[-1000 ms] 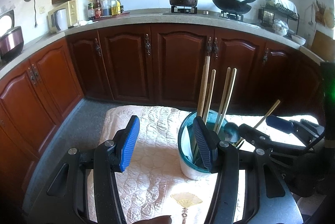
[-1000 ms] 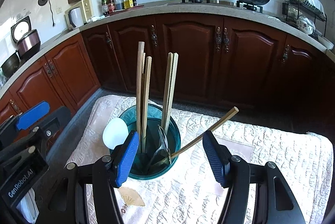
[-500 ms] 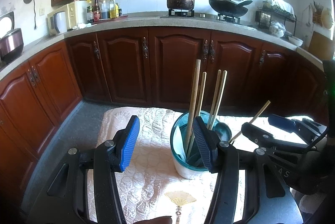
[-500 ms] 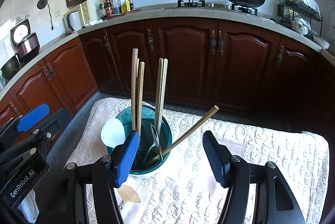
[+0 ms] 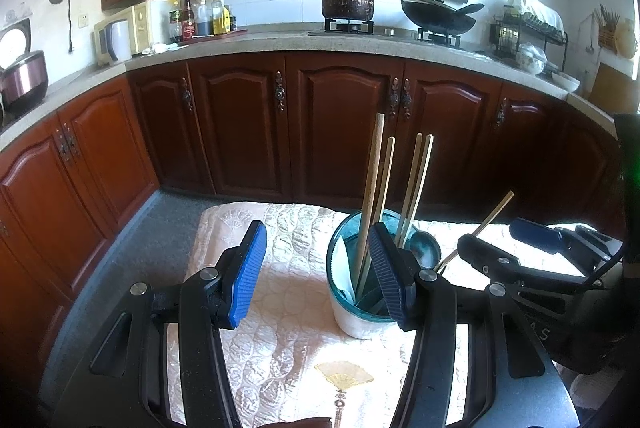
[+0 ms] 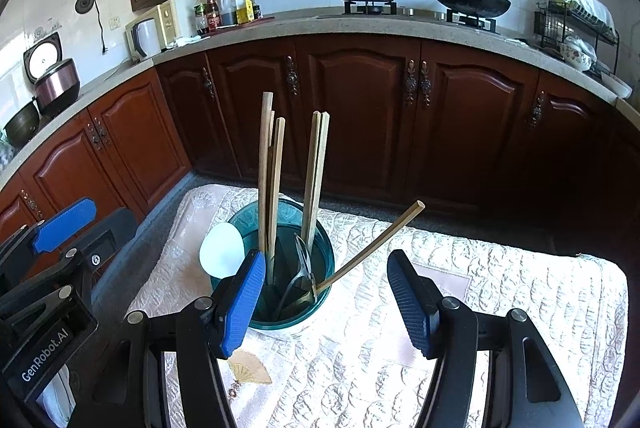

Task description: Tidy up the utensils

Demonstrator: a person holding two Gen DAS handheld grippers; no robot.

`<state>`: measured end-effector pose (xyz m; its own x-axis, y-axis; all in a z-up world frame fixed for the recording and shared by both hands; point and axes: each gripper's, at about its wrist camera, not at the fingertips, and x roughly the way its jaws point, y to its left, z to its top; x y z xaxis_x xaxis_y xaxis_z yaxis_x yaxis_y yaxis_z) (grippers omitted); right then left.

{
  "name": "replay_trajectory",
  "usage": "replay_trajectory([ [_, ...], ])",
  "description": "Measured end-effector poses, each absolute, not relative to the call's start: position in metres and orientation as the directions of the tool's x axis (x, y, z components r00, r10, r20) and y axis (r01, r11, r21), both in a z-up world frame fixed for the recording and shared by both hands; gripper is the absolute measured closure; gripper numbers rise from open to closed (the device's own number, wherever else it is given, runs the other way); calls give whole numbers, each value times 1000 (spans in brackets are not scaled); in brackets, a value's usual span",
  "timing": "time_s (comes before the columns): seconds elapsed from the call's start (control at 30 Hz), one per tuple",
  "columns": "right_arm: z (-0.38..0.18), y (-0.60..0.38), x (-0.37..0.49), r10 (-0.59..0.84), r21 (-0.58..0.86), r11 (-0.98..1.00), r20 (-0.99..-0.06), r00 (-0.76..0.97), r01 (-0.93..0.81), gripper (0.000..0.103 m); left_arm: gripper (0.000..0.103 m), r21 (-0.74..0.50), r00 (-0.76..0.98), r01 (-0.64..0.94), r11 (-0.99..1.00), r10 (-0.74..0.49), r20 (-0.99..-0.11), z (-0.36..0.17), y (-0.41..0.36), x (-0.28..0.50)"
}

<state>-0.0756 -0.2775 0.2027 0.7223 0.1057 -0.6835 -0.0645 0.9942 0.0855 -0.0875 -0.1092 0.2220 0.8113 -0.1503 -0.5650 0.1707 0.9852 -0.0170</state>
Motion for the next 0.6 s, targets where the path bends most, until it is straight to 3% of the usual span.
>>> replay_trajectory([
  [0.6, 200, -276, -75, 111, 92, 994, -688, 717, -67, 42, 50, -15, 810, 173, 985, -151, -567, 223, -110, -87],
])
